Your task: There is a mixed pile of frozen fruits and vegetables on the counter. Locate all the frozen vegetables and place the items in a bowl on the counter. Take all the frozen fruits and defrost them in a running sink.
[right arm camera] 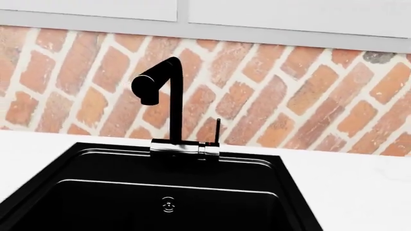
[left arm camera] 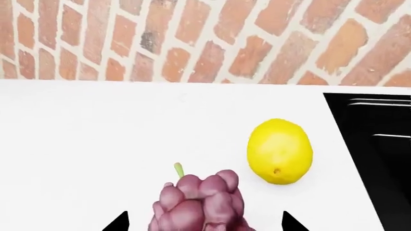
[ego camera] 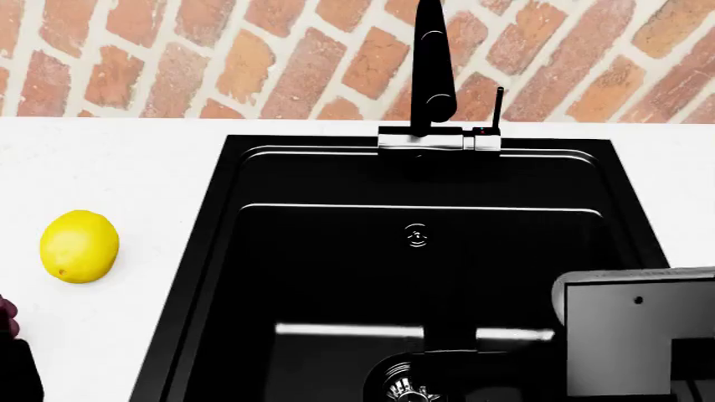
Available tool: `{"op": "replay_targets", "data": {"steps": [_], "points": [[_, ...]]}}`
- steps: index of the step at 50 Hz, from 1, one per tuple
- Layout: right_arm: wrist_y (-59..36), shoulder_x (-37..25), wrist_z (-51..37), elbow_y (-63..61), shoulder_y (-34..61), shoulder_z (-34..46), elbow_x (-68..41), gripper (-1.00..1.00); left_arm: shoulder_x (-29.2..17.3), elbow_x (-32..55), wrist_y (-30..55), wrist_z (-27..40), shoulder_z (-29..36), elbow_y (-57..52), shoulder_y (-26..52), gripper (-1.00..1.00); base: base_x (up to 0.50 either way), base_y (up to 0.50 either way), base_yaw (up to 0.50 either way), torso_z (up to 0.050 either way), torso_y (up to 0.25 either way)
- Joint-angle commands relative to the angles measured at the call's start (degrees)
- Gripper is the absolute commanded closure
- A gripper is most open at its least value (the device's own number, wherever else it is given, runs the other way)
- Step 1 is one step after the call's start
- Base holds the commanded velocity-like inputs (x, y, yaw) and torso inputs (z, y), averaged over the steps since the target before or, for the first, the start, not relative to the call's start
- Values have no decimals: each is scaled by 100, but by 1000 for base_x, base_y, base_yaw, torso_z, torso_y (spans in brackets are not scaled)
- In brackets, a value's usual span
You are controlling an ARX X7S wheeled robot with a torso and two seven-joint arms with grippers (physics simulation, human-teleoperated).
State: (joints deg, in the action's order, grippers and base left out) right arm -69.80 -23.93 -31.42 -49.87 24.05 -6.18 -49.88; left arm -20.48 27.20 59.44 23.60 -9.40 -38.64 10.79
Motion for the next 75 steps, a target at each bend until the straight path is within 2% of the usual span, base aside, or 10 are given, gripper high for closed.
{"op": "replay_targets", "data": {"steps": [1,18,19,26,33,41,50,57,71,75], "points": [[-318,122,-132,-448,-99,-597,-404,-100,144,-343,-215,-161,221,1062,293,-100,0,0,0,0,0],[-295,132,-260,-393,-57,-758,-720,-100,175,-533,-373,-167,471,2083,573,-100,0,0,0,0,0],[-275,126,-248,-383,-75,-730,-699,-100,200,-538,-381,-138,456,2103,587,100,0,0,0,0,0],[-171,97,-225,-325,-115,-623,-627,-100,195,-527,-373,-92,424,2021,584,100,0,0,0,0,0],[-100,81,-229,-274,-142,-614,-638,-100,118,-350,77,61,281,1210,680,100,0,0,0,0,0],[-61,55,-278,-271,-140,-627,-681,-100,286,320,1868,465,219,-498,1920,100,0,0,0,0,0],[-48,10,-322,-249,-116,-692,-799,-100,690,917,2922,542,399,-954,2999,100,0,0,0,0,0],[-160,-46,-497,-311,-15,-951,-1140,-100,1211,1237,2722,318,1027,-392,3641,100,0,0,0,0,0],[-412,-514,-964,-399,186,-1520,-1734,-100,1630,547,324,-1143,2951,2793,4110,100,0,0,0,0,0],[-403,-612,-1100,-312,266,-1829,-2001,-100,1789,708,-74,-1599,2953,3470,4202,100,0,0,0,0,0]]}}
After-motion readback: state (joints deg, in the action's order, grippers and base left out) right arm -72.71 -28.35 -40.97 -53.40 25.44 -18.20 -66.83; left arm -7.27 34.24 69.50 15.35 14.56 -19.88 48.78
